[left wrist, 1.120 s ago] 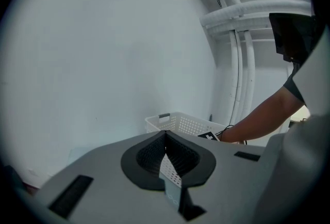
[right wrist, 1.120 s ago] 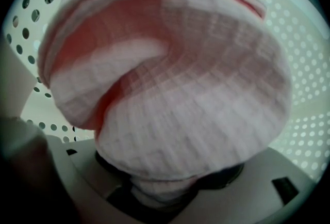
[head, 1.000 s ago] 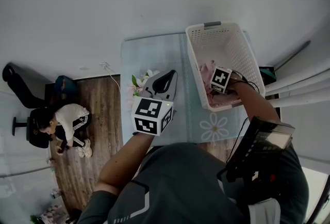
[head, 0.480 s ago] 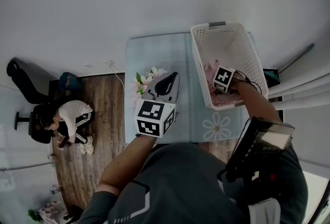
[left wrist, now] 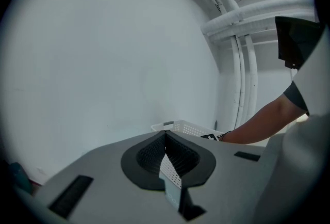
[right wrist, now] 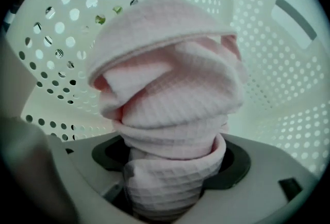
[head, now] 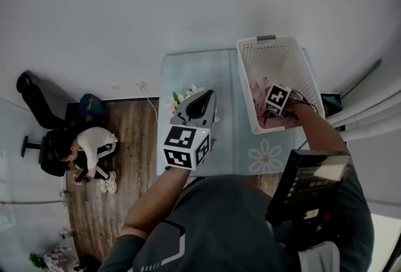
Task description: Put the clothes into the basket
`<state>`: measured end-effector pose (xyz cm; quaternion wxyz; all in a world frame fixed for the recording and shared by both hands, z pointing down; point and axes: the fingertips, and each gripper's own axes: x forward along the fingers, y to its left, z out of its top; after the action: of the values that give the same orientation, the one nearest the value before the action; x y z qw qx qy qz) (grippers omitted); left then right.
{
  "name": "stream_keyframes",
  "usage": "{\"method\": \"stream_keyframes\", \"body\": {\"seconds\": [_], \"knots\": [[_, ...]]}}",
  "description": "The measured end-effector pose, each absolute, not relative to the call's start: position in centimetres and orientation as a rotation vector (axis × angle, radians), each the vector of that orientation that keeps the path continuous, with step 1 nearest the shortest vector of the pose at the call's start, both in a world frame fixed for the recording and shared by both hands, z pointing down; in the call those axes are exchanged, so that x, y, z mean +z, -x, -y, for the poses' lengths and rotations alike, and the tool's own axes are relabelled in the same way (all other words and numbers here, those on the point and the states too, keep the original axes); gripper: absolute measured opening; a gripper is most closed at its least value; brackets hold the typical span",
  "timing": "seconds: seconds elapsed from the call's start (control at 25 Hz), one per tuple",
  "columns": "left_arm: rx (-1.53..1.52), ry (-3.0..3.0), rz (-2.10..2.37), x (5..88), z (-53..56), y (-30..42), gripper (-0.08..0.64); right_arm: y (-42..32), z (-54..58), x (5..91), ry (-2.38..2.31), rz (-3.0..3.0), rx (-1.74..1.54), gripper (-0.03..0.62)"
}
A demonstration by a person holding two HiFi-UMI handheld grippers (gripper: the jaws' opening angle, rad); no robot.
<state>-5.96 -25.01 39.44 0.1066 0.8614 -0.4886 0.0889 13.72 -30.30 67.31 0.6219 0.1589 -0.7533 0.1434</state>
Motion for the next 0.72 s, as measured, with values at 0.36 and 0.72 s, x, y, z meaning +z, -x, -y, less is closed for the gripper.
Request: {"method": "stream_keyframes", "body": {"seconds": [0.36, 0.72], "knots": [[0.216, -2.534, 1.430, 38.5, 22.7, 5.2, 0.008, -13.5, 32.1, 58.8, -0.447, 1.768, 0.074, 0.397], [0.171, -2.573, 1.464, 36.5, 19.5, 4.7, 0.008, -11.1, 29.7, 47.3, -0.695, 2.010, -0.050, 0.396]]}}
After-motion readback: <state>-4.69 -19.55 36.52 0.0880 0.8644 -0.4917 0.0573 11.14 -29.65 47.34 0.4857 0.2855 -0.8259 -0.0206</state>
